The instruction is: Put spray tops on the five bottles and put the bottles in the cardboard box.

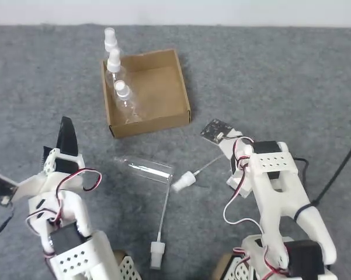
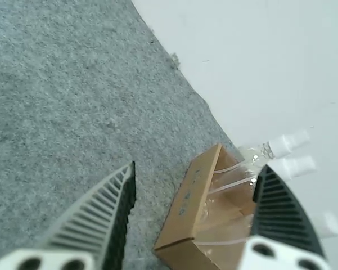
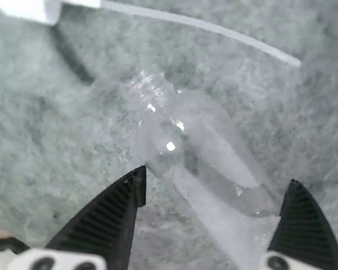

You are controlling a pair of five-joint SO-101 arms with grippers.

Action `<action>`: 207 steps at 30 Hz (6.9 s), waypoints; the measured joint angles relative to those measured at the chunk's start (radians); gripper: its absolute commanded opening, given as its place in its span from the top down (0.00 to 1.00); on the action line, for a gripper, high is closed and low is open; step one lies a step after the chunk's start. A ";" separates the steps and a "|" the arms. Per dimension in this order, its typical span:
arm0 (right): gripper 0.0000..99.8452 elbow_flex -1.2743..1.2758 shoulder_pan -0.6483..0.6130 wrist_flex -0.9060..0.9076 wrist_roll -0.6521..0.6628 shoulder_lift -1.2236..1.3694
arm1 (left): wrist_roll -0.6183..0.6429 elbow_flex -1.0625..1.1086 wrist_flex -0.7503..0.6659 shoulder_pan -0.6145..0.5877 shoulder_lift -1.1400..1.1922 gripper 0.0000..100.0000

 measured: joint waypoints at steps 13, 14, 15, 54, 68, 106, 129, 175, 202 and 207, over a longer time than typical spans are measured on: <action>0.62 0.000 -0.025 0.028 -0.097 0.000 | 0.000 0.000 0.000 0.000 0.000 0.68; 0.62 0.000 -0.041 0.038 -0.084 0.000 | 0.000 0.000 0.000 0.000 0.000 0.68; 0.62 0.000 -0.054 0.043 -0.072 0.000 | 0.000 0.000 0.000 0.000 0.000 0.68; 0.70 0.054 -0.101 -0.006 0.410 0.000 | 0.000 0.000 0.000 0.000 0.000 0.68; 0.84 0.061 -0.094 -0.020 0.411 0.000 | 0.000 0.000 0.000 0.000 0.000 0.68; 0.87 -0.262 -0.037 0.146 -0.275 0.000 | 0.000 0.000 0.000 0.000 0.000 0.68; 0.87 -0.394 -0.118 0.284 -0.373 -0.239 | 0.000 0.000 0.000 0.000 0.000 0.68; 0.88 0.163 -0.006 -0.091 -0.483 -0.783 | -0.215 -0.123 0.391 0.272 0.000 0.68; 0.88 0.239 -0.006 -0.193 -0.483 -0.784 | -0.273 -0.123 0.569 0.703 0.000 0.69; 0.88 0.239 -0.006 -0.193 -0.483 -0.784 | -0.292 -0.123 0.577 0.729 0.000 0.77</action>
